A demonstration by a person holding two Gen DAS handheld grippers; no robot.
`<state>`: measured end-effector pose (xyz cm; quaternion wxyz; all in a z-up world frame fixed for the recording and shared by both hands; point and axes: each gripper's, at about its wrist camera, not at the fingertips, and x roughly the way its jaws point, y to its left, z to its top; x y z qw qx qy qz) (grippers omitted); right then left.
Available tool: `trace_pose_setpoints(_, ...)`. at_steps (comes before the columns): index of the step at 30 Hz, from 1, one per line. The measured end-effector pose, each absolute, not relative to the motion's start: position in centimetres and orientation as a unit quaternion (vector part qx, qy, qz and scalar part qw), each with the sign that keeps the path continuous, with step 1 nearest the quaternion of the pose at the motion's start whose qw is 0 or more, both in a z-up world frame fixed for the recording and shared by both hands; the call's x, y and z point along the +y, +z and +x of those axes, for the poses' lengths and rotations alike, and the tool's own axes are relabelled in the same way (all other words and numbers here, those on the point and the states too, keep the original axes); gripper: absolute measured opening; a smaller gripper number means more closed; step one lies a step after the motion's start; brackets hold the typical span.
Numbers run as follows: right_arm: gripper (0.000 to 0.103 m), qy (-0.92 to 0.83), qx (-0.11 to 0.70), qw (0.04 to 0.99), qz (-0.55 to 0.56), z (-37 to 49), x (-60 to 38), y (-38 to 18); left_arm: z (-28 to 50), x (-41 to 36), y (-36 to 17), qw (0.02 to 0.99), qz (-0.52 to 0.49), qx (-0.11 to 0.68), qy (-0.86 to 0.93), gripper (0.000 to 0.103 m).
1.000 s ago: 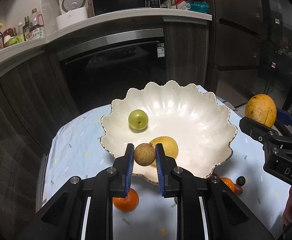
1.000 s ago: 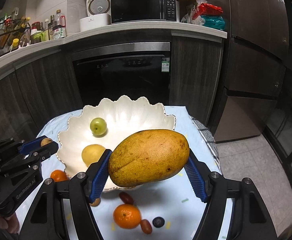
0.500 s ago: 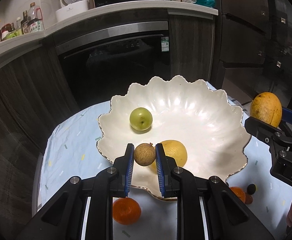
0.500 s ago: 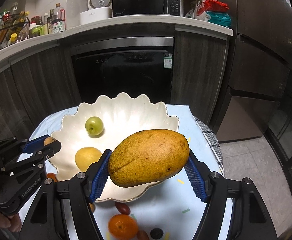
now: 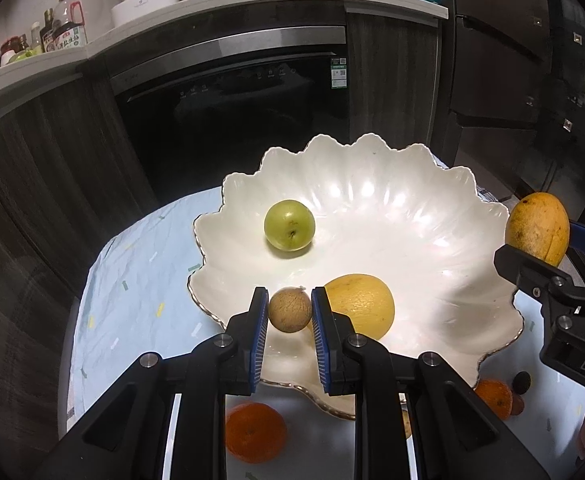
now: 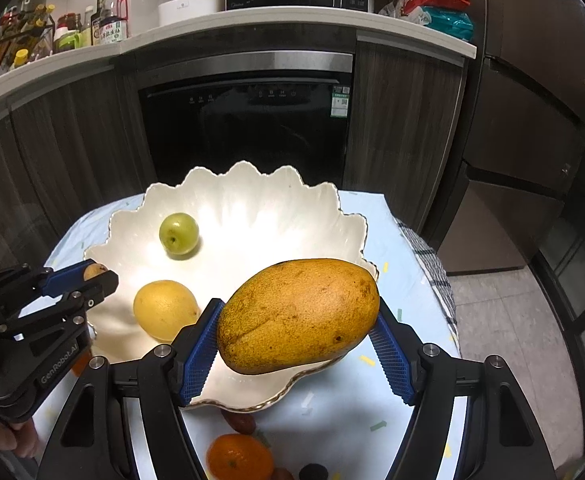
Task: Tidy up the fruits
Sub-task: 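Carry the longan over the white bowl with the left tool while the right tool carries the mango there, then open both tools to drop the longan and mango into the bowl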
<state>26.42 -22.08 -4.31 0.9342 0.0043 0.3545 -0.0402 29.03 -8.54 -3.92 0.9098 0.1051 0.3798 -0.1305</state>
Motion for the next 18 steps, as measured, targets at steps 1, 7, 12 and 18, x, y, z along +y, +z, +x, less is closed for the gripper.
trace_pose_setpoints(1,0.072,-0.04,0.357,0.933,0.004,26.5,-22.1,-4.4,29.1,-8.5,-4.0,0.909,0.105,0.381,-0.13,0.023)
trace_pose_setpoints(7,0.073,-0.04,0.368,0.929,0.01,27.0,-22.2,-5.2,29.1,-8.4,-4.3,0.907,0.105,0.387,-0.127,0.037)
trace_pose_setpoints(12,0.086,-0.054,0.353,0.934,0.009,26.6,-22.4,-4.6,28.8,-8.2,-4.1,0.91,0.106,0.382,-0.119,0.056)
trace_pose_setpoints(18,0.093,-0.061,0.345,0.936,0.016,26.2,-22.7,-4.2,28.2,-8.0,-3.4,0.917,0.106,0.37,-0.111,0.075)
